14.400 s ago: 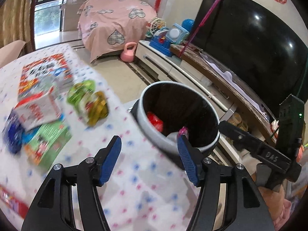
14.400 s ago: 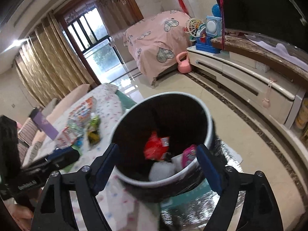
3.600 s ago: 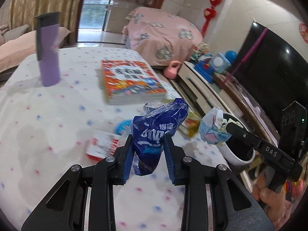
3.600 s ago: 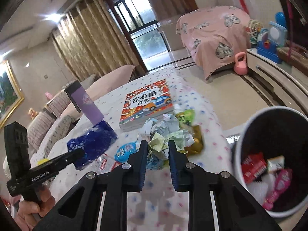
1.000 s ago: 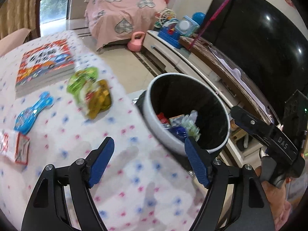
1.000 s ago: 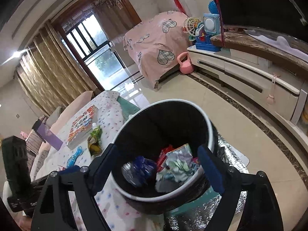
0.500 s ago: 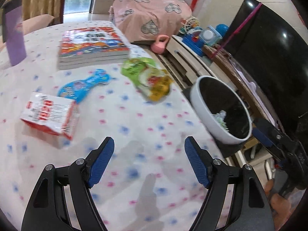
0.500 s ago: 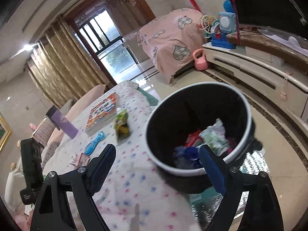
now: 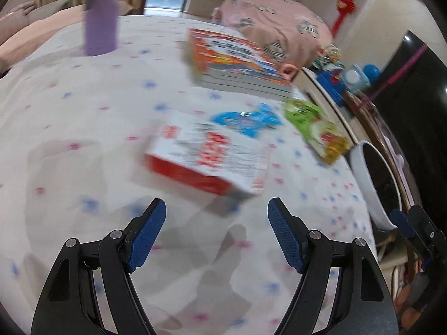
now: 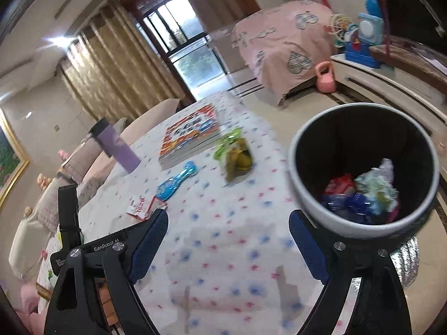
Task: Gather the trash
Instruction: 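Grasp the white-and-red milk carton with the left tool while the right grasps the blue lollipop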
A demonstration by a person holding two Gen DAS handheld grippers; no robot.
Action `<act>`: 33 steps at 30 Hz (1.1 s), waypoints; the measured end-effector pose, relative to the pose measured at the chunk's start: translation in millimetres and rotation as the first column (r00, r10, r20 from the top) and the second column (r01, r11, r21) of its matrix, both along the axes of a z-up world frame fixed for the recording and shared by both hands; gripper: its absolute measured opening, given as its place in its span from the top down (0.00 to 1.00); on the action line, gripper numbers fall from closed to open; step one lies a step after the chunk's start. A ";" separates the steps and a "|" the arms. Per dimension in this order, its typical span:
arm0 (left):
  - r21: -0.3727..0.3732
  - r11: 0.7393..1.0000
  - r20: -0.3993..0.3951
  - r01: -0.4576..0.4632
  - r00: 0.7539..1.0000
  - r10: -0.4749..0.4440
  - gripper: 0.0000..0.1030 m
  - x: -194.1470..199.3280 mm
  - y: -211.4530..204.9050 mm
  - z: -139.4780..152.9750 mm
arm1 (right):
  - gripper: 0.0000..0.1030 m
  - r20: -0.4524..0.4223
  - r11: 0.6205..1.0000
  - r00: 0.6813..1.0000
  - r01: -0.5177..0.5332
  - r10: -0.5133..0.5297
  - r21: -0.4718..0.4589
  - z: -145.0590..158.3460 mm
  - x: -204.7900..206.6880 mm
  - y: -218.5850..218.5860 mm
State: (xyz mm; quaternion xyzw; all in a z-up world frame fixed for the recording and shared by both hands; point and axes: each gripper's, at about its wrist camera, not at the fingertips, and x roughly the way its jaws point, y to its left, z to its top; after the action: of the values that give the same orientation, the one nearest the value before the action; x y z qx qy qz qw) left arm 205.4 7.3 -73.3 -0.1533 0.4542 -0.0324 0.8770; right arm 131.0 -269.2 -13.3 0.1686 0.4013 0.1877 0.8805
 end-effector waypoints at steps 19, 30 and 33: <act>-0.050 0.998 -0.001 -0.046 0.999 0.046 0.25 -19.1 51.2 0.0 | 0.16 -0.051 0.977 0.978 -0.207 0.205 -0.042 -21.6 70.9 115.1; -0.073 0.995 -0.014 -0.065 0.998 0.064 0.25 -25.6 67.5 -0.8 | 0.72 -0.120 0.951 0.946 -0.307 0.301 -0.041 -49.3 92.2 158.3; -0.083 0.994 -0.016 -0.070 0.997 0.069 0.25 -24.8 71.8 -0.5 | 0.72 -0.142 0.928 0.919 -0.373 0.368 -0.013 -47.8 81.3 167.5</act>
State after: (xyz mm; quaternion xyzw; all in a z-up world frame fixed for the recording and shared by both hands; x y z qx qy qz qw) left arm 180.6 79.1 -73.8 -0.2060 0.4524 -0.0197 0.8675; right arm 212.3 -101.7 -61.0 0.0846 0.4893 0.3309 0.8025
